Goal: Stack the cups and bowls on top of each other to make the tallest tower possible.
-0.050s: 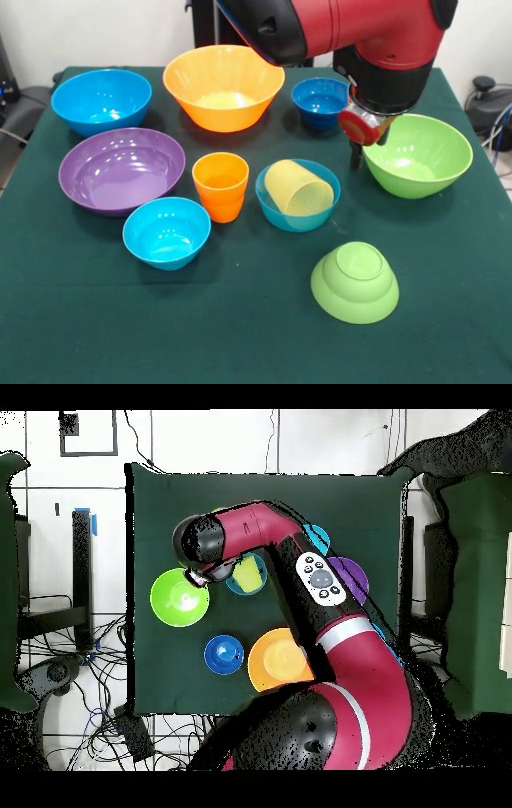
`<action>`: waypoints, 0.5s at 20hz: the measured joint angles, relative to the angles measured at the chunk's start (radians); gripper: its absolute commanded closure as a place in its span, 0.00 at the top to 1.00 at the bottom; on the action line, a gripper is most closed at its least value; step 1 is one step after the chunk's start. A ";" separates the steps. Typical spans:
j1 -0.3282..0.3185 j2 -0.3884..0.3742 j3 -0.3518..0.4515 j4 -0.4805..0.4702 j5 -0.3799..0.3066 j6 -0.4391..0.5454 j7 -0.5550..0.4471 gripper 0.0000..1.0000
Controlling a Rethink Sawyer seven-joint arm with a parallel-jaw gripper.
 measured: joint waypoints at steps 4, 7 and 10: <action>0.000 0.000 -0.006 0.000 0.004 0.000 0.000 1.00; 0.000 0.000 -0.008 0.000 0.005 0.000 0.000 1.00; 0.007 0.001 -0.009 -0.008 0.005 0.000 0.000 1.00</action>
